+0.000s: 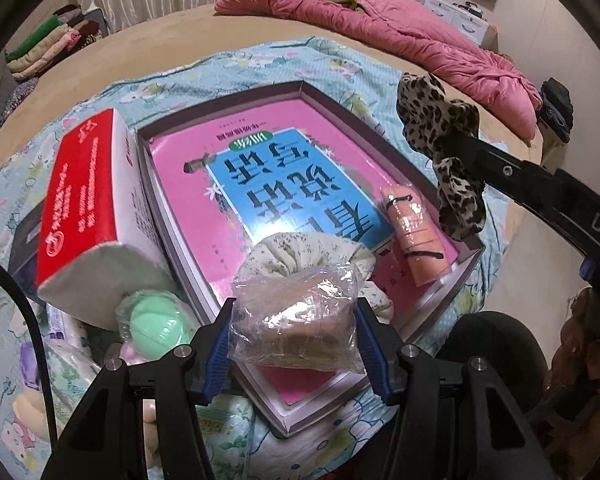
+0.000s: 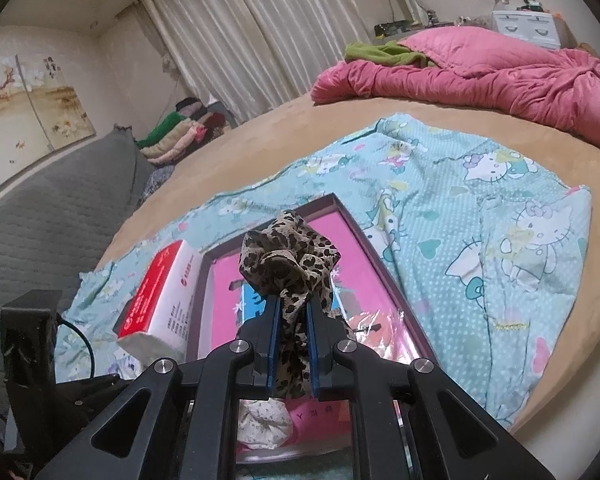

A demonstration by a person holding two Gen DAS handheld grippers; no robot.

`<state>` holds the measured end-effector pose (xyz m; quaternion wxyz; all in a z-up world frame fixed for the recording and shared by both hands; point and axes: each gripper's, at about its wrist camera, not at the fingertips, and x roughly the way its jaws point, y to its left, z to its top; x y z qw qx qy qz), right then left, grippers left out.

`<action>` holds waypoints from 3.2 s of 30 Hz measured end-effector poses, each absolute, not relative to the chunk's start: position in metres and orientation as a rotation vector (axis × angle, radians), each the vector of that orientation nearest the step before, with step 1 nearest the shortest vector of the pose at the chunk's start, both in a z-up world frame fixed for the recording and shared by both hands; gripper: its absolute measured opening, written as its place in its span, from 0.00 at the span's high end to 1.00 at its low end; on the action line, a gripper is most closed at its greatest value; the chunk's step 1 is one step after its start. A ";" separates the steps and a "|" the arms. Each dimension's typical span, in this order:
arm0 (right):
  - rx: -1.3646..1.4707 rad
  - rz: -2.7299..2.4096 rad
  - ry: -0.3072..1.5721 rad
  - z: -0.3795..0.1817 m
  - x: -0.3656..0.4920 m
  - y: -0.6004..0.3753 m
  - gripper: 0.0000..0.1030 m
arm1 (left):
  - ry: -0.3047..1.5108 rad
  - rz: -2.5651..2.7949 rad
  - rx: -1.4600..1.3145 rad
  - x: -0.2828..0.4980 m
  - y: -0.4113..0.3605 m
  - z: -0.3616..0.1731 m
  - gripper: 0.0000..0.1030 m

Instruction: Organize soft objects

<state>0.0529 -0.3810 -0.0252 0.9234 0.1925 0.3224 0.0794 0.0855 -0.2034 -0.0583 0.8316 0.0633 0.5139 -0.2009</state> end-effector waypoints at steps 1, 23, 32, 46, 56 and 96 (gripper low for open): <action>0.391 0.164 0.665 -0.026 0.053 -0.380 0.88 | 1.096 -0.423 0.134 0.087 -0.203 -0.061 0.46; 0.259 0.199 0.842 -0.055 0.072 -0.351 0.88 | 1.107 -0.413 0.115 0.095 -0.198 -0.076 0.46; 0.209 0.215 0.908 -0.064 0.076 -0.339 0.86 | 1.102 -0.405 0.111 0.097 -0.196 -0.076 0.46; 0.193 0.226 0.959 -0.073 0.082 -0.333 0.78 | 1.101 -0.405 0.108 0.096 -0.195 -0.075 0.46; 0.297 0.251 0.933 -0.071 0.081 -0.345 0.63 | 1.103 -0.405 0.107 0.096 -0.194 -0.074 0.45; 0.461 0.186 0.771 -0.053 0.068 -0.379 0.38 | 1.098 -0.396 0.113 0.086 -0.189 -0.062 0.36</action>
